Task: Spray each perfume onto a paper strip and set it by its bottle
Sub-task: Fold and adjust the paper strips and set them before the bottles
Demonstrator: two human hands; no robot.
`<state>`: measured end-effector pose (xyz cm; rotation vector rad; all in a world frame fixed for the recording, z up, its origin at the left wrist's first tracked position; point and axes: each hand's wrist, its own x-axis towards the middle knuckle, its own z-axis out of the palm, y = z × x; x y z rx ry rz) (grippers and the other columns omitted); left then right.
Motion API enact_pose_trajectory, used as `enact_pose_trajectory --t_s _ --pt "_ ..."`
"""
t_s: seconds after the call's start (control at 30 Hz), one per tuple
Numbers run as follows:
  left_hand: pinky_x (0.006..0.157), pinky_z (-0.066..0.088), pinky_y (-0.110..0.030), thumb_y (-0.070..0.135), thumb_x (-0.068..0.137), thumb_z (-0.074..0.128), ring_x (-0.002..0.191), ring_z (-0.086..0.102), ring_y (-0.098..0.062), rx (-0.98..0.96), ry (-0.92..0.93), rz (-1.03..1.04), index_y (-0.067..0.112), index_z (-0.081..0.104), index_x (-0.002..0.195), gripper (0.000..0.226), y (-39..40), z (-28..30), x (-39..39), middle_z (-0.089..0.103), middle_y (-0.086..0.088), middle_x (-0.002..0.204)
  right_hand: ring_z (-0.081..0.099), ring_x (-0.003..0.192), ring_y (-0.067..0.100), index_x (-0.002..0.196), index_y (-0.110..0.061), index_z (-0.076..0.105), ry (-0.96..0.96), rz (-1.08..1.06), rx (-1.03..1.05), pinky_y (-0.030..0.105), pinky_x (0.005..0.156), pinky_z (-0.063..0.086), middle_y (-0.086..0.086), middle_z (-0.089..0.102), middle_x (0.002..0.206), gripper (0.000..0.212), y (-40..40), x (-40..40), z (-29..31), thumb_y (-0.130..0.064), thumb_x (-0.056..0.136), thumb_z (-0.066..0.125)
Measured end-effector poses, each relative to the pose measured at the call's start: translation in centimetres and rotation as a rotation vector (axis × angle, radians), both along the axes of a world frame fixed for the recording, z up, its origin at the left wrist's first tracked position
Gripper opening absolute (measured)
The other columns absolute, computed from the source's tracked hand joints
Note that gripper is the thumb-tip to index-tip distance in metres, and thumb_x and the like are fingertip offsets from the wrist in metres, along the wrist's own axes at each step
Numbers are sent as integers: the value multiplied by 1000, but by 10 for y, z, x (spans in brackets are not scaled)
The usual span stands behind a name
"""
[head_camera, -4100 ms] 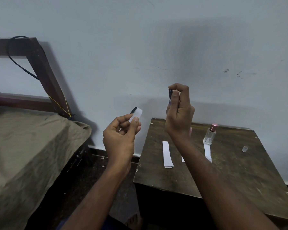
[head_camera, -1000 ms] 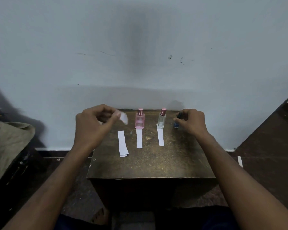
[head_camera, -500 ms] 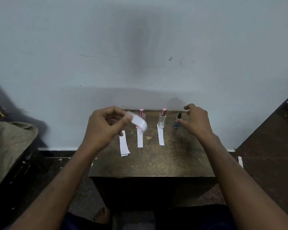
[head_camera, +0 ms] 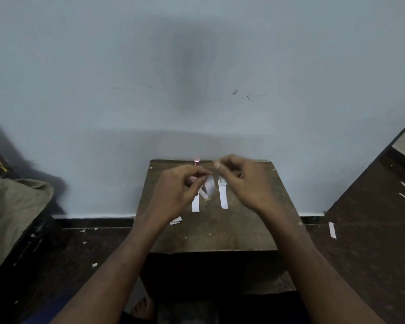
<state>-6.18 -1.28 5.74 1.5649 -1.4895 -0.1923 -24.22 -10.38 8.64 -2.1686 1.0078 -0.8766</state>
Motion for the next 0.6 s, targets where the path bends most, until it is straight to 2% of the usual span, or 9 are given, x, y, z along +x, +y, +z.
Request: enact_pose_trajectory --t_s 0.07,0.13,0.2,0.3,0.33,0.4,0.5,0.6 --pt "66 59 -37 31 95 75 72 70 -1 -11 -51 -9 39 73 108 16 1 2 -4 74 22 85 70 91 -5 117 -31 78 27 83 27 16 78 51 -21 76 92 19 12 1 -4 -35 99 71" --pt "64 59 -34 33 91 77 73 70 2 7 -82 3 39 60 108 25 3 1 -5 73 25 85 67 78 -3 117 -33 79 34 62 45 19 74 53 -28 68 75 20 18 1 -9 -32 97 74" --pt "61 55 -29 33 88 81 73 70 4 21 -58 -8 40 45 105 40 3 0 -4 72 26 83 63 68 -2 111 -31 81 26 33 71 16 68 51 -31 62 66 16 22 2 -12 -31 96 76" --pt "60 51 -25 36 86 84 72 70 4 38 -60 -35 40 41 108 49 3 -4 1 73 31 86 59 62 -3 108 -30 83 28 17 163 9 60 41 -27 62 60 14 26 4 -14 -32 96 77" --pt "60 50 -26 38 85 84 72 69 4 58 -65 -51 40 42 110 49 3 -5 5 74 32 86 61 64 -3 108 -30 83 28 14 208 9 61 41 -25 65 63 15 26 4 -16 -33 95 77" --pt "59 47 -26 41 85 84 71 68 4 91 -80 -81 38 44 114 50 5 -8 11 74 33 84 71 77 -2 108 -29 82 2 17 326 18 72 54 -18 77 79 17 28 3 -21 -35 93 80" --pt "60 47 -25 48 83 84 75 68 5 112 -116 -99 37 45 116 52 7 -11 15 73 36 83 78 95 13 107 -19 82 -86 62 545 34 87 63 -3 83 95 24 26 2 -24 -30 87 86" --pt "63 55 -30 51 82 84 75 70 4 87 -85 -93 36 46 116 53 3 -12 16 73 34 82 78 100 21 105 -11 82 -131 124 575 34 91 63 3 83 96 24 16 -1 -22 -22 85 88"
